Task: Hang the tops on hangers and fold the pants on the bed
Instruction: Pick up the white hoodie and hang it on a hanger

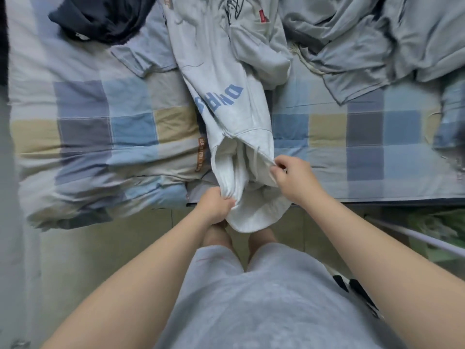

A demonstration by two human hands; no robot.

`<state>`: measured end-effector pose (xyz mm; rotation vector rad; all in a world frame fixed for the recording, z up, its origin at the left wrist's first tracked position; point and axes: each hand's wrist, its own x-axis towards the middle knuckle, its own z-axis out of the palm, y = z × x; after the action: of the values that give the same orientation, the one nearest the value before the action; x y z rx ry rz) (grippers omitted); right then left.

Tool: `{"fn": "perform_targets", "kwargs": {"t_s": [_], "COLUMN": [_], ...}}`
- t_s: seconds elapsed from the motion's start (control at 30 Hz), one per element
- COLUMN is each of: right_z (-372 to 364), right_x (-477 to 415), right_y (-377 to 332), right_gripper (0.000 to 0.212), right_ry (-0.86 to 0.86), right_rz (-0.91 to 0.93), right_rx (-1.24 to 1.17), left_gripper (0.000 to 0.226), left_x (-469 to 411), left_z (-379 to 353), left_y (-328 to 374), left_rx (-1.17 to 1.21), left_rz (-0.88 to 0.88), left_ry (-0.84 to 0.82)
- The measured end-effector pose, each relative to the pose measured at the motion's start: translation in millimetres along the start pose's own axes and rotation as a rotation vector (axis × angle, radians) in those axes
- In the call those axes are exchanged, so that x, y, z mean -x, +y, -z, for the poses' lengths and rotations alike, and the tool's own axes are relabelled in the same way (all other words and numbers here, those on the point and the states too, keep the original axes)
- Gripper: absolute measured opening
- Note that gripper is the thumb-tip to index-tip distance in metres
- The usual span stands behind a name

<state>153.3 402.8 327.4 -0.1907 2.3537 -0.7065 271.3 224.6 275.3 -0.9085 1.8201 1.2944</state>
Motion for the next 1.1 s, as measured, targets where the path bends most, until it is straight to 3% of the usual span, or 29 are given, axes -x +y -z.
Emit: {"fn": "perform_targets", "kwargs": {"t_s": [0.2,0.3,0.4,0.6,0.73,0.87,1.03,1.1], "right_z": [18.0,6.0,-7.4,-23.4,-36.3,-57.8,-83.6,-86.4], "right_x": [36.8,20.3,-6.0,-79.7,-169.2,-271.6,-405.0,-454.7], "right_y": [15.2,30.2,37.9,25.6,7.0,-15.8,-44.3,-64.0], "right_gripper": [0.014,0.018,0.023,0.031,0.038,0.059,0.073,0.075], "right_ry": [-0.013,-0.032,-0.081,-0.18,-0.187,-0.145,-0.038,0.049], "right_rz": [-0.053,-0.163,-0.22,-0.173,-0.082,0.056,0.278,0.364], "right_rx": [0.012,-0.032,-0.039,0.023,0.039,0.105,0.274,0.335], "left_gripper": [0.024,0.012,0.013,0.01,0.046,0.082,0.099,0.107], "left_x": [7.2,-13.3,-39.9,-112.8,-186.4,-272.9,-393.9,-434.9], "left_z": [-13.2,-22.2,-23.1,14.0,55.3,101.3,168.3,196.1], "left_y": [6.9,4.3,7.1,24.7,45.7,67.4,102.4,126.7], "left_rx": [-0.087,0.0,0.111,0.114,-0.002,-0.331,-0.167,-0.204], "left_rz": [0.088,0.157,0.207,0.17,0.116,0.011,-0.109,-0.165], "left_ry": [-0.117,-0.093,-0.074,0.042,0.137,0.344,0.619,0.727]}}
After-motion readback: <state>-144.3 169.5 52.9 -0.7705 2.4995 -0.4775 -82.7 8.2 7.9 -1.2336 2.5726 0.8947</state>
